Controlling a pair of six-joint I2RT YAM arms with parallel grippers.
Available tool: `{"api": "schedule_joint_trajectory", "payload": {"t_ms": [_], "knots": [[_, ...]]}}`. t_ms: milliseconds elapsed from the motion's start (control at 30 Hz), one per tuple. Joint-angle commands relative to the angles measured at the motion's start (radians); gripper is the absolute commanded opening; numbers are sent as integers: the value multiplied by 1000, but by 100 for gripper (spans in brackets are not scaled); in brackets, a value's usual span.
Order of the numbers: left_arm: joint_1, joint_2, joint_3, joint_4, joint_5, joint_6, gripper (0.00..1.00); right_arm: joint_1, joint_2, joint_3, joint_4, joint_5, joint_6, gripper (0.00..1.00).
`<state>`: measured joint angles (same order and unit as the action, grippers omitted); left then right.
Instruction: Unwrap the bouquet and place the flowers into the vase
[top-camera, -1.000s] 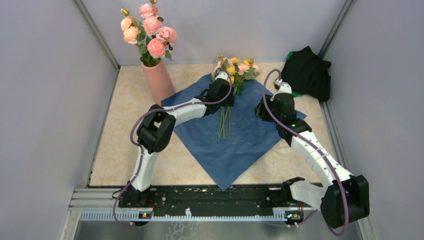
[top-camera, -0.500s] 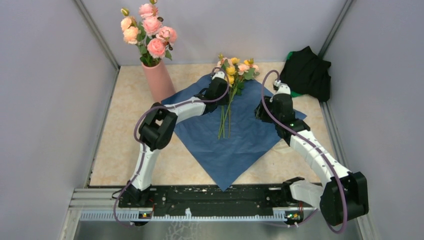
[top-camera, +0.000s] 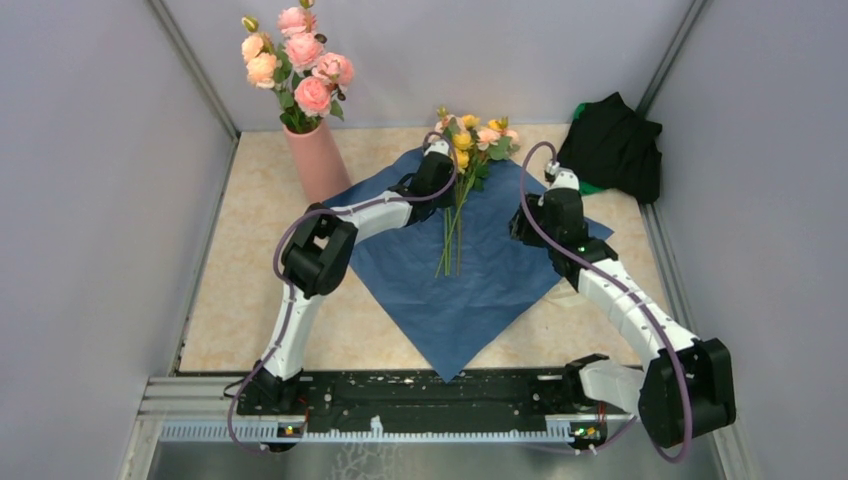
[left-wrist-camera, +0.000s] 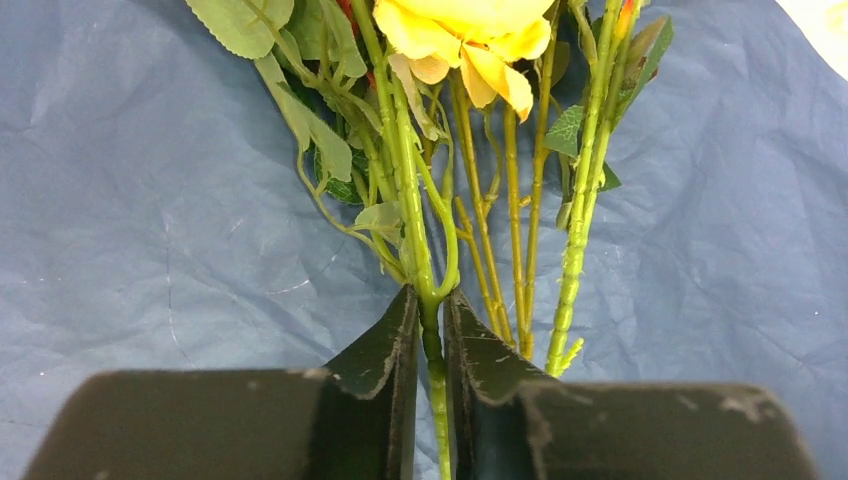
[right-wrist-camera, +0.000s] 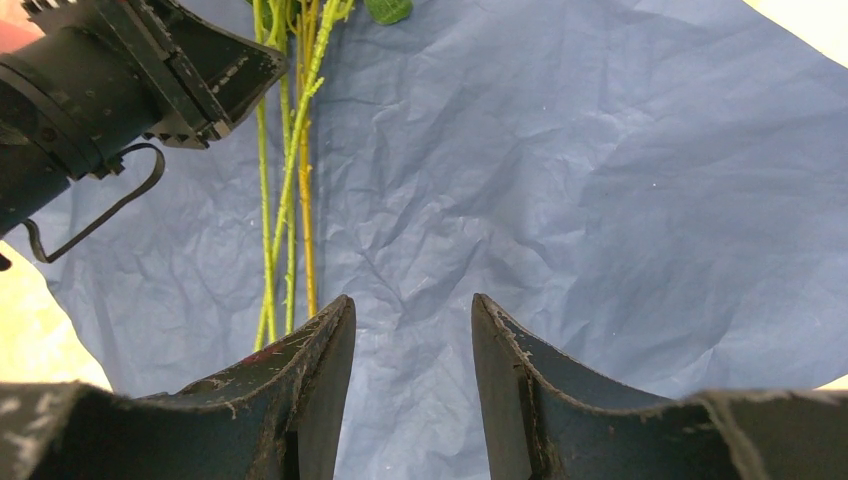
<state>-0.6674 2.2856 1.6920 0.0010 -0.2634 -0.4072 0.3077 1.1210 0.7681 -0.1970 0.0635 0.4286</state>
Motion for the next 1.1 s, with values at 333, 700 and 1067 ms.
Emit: {"api": "schedule_joint_trajectory", "payload": {"t_ms": [333,700,1067], "knots": [[5,-98,-94,122,-1,47,0,4,55,-21,86,2,-7,47],[3,-317,-293,263,-43,82,0,4,97,-42,130,-15,-1,47],[3,-579,-561,525,90,171,0,4,126,-52,149,-25,5,47]]}}
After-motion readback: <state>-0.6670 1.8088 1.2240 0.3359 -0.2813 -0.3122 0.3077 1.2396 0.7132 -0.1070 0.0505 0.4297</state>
